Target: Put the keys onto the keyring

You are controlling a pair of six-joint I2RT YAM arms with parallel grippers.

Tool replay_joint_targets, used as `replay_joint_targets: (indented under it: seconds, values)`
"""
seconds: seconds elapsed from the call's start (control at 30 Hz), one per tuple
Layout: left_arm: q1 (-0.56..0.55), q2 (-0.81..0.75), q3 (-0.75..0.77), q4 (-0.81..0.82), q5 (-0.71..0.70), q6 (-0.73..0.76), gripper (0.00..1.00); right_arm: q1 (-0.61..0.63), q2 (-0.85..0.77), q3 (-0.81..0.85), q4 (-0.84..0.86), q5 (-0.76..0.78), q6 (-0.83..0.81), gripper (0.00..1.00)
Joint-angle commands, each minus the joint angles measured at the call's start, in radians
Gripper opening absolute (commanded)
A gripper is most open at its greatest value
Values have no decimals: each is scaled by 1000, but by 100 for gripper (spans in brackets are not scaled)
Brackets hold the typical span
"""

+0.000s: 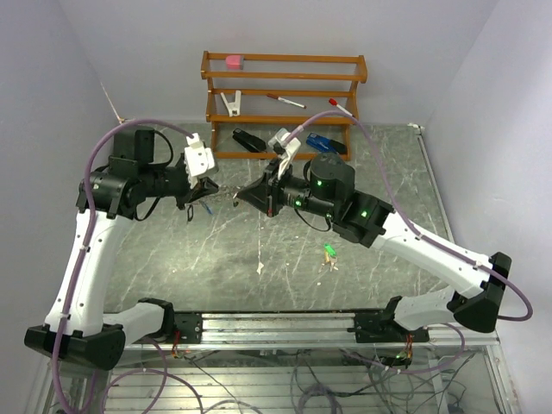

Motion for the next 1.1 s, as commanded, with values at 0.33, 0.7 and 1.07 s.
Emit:
replay_joint_targets:
  seconds: [0.33, 0.7, 1.07]
  values:
    - [-2, 35, 19, 18, -25, -92, 7, 4, -53, -179, 30, 5, 97, 0]
    - [0, 24, -24, 71, -94, -154, 7, -9, 28, -361, 35, 64, 214, 0]
    - [0, 16, -67, 129, -216, -228, 7, -40, 260, -536, 228, -67, 344, 0]
